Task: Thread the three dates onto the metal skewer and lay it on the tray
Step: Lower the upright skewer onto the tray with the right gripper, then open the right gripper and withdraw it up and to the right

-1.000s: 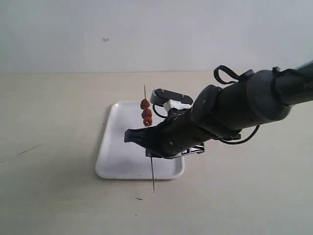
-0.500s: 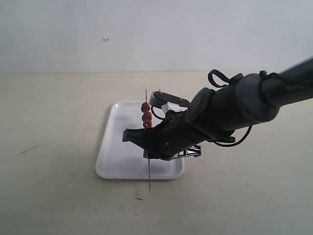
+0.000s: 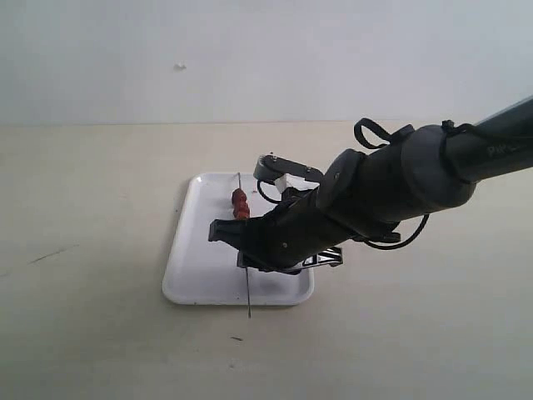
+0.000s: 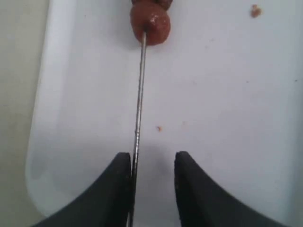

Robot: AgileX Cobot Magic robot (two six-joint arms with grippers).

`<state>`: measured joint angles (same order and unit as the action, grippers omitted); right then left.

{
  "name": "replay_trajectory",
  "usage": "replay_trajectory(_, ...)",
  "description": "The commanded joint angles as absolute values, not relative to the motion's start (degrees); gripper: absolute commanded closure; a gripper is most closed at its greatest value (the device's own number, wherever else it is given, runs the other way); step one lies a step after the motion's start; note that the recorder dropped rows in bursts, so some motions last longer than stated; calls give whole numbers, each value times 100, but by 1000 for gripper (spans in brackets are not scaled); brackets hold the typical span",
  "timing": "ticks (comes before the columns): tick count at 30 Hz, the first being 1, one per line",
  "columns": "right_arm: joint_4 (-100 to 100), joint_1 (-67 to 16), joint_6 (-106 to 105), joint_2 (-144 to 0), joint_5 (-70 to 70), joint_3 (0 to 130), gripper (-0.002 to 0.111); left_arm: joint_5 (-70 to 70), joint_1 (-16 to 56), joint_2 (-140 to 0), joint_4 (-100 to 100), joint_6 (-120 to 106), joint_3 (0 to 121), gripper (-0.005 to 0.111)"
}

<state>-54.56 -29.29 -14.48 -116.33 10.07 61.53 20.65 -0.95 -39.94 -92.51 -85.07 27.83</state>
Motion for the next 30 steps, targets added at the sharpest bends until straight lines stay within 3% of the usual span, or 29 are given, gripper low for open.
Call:
replay_trajectory(1,-5346,-2929,-1533,-11600,866,6213,75,2130,-57,-3970,-9267,-8529,2756,107)
replay_trajectory(17,-3959,-2929,-1489,-11082,889,6213,76,1825,-57,-3822,-9387,-8664,2649,107)
replay_trajectory(20,-3579,-2916,-1489,-10738,889,6213,83,1299,-57,-3469,-9511,-8678,2514,107)
replay_trajectory(24,-3300,-2898,-1511,-10225,889,6213,106,974,-57,-2782,-9574,-8693,2370,107)
replay_trajectory(30,-2680,-2898,-1497,-9407,911,6002,108,797,-57,-1968,-9574,-8999,2370,107)
